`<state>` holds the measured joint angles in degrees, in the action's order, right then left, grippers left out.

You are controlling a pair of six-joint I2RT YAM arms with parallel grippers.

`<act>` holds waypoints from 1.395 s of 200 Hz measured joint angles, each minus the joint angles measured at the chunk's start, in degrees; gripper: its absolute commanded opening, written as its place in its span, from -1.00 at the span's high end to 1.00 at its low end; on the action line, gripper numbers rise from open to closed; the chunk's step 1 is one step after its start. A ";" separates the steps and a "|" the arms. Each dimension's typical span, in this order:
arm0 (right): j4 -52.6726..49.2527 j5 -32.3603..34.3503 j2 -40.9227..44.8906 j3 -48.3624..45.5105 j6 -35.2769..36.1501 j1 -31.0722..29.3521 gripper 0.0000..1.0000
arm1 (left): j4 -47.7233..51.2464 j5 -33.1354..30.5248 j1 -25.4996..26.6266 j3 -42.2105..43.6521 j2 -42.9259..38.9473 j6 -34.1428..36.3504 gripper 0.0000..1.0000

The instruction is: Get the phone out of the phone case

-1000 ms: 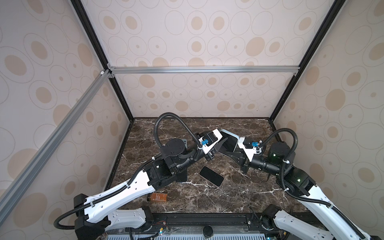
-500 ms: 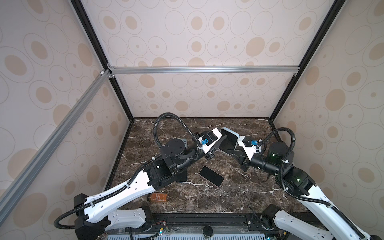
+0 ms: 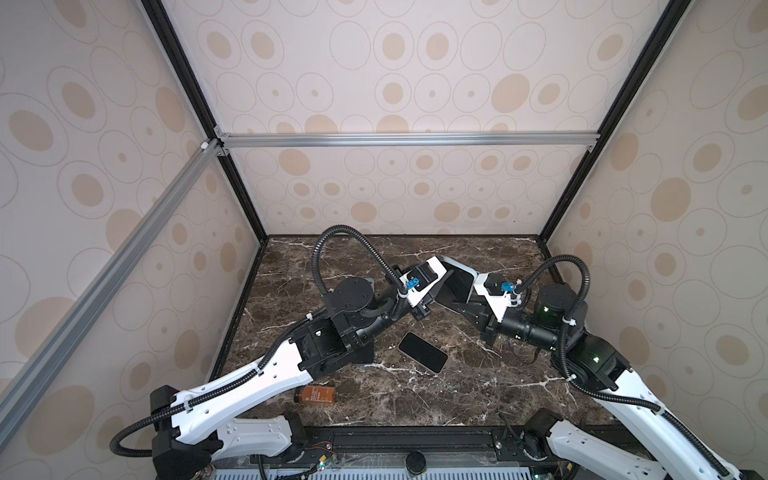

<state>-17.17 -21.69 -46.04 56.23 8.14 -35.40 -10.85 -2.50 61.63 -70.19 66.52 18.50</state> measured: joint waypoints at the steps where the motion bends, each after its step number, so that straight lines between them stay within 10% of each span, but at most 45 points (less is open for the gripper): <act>1: 0.00 0.00 0.00 0.00 0.00 0.00 1.00 | 0.00 0.00 0.00 0.00 0.00 0.00 0.46; 279: -3.08 -6.84 -0.07 -0.63 -0.52 0.98 1.00 | -3.06 7.54 -3.43 5.55 -0.74 -3.54 0.51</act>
<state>-20.25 -28.53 -46.11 55.59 7.62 -34.41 -13.91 5.04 58.19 -64.64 65.78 14.96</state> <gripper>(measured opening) 0.122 0.249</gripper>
